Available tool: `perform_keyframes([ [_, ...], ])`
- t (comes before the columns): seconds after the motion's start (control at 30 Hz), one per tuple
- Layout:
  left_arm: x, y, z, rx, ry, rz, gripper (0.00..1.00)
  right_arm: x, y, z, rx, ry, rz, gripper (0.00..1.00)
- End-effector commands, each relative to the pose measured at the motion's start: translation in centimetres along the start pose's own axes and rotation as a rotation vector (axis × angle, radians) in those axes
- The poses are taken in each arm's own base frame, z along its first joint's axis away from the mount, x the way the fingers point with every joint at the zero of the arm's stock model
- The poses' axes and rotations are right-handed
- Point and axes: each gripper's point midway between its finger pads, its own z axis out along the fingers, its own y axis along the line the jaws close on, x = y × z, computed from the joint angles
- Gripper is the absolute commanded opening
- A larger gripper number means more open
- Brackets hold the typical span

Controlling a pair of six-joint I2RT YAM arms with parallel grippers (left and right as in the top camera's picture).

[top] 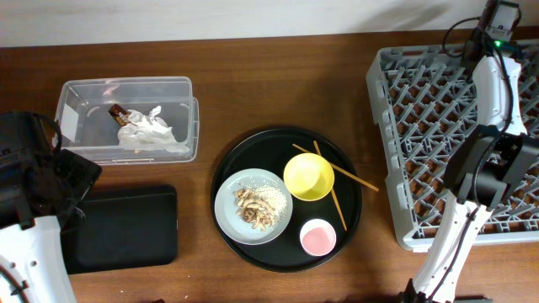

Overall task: Sort waste into correct bins and load items into the dishwasher rack
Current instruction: 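Open the right gripper to release the cup and raise it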

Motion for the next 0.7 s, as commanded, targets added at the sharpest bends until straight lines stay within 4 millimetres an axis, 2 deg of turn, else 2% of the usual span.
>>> perform_keyframes([
  [0.0,0.0,0.3,-0.2,0.003,-0.007,-0.016,0.99,1.3,-1.0,0.4,0.061,0.051,-0.026,0.50],
  [0.17,0.0,0.3,-0.2,0.003,-0.007,-0.016,0.99,2.5,-0.9,0.2,0.054,0.099,0.005,0.38],
  [0.27,0.0,0.3,-0.2,0.003,-0.007,-0.016,0.99,2.6,-1.0,-0.5,0.051,0.111,0.039,0.26],
  [0.3,0.0,0.3,-0.2,0.003,-0.007,-0.016,1.00,2.4,-1.2,-1.0,0.047,0.108,0.068,0.22],
  [0.47,0.0,0.3,-0.2,0.003,-0.007,-0.016,0.99,0.5,-0.3,-3.8,-0.094,0.071,0.112,0.18],
  [0.57,0.0,0.3,-0.2,0.003,-0.007,-0.016,0.99,-0.6,0.4,-5.8,-0.194,0.047,0.124,0.06],
  [0.67,0.0,0.3,-0.2,0.003,-0.007,-0.016,0.99,-1.5,0.1,-7.7,-0.236,0.026,0.147,0.04],
])
